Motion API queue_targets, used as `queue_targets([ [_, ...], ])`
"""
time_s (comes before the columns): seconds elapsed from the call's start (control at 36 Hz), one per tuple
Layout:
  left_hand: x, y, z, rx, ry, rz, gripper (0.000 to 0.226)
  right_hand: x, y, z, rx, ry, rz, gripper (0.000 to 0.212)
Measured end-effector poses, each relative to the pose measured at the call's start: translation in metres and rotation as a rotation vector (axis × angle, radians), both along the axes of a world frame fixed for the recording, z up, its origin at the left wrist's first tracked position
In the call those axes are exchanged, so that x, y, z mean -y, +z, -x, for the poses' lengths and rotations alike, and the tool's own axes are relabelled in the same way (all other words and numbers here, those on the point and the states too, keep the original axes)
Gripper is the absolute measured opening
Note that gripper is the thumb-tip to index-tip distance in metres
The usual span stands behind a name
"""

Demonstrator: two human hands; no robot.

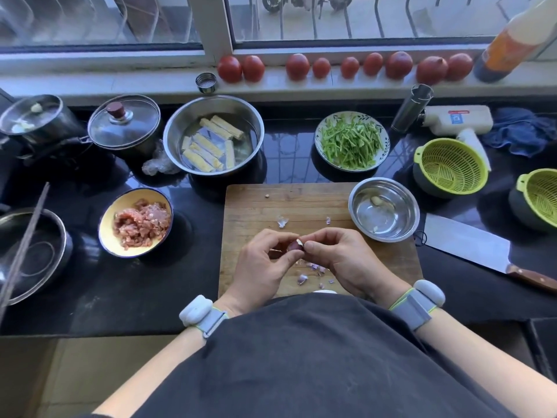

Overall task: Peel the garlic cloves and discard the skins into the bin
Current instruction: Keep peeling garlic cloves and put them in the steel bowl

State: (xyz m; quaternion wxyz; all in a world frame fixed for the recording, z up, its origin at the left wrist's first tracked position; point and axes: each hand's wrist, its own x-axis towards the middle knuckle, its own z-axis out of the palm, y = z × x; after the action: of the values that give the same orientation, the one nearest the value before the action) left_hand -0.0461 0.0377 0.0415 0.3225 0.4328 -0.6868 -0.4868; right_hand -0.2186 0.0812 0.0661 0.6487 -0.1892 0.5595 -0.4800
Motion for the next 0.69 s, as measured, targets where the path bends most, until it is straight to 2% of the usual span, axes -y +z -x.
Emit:
queue_targets([
  [0.17,0.003,0.008,0.003,0.09,0.11,0.039,0.024,0.005,0.007,-0.001,-0.08,0.091,-0.05,0.017],
  [0.28,0.003,0.008,0.007,0.181,0.089,0.105,0.023,0.007,0.01,-0.006,-0.162,0.125,-0.042,0.015],
  [0.36,0.002,0.008,0.008,0.157,0.058,0.106,0.022,0.01,0.008,-0.008,-0.348,0.103,0.012,0.005],
  [0.44,0.0,0.009,0.006,0.061,0.059,0.0,0.017,0.011,0.007,-0.005,-0.469,0.101,0.047,0.003],
  [0.56,-0.003,0.009,0.003,0.01,0.117,-0.05,0.014,0.007,0.007,-0.004,-0.384,0.082,0.024,0.003],
  [0.69,-0.003,0.01,0.003,0.019,0.102,0.028,0.019,0.007,0.01,-0.006,-0.238,0.047,-0.052,0.007],
])
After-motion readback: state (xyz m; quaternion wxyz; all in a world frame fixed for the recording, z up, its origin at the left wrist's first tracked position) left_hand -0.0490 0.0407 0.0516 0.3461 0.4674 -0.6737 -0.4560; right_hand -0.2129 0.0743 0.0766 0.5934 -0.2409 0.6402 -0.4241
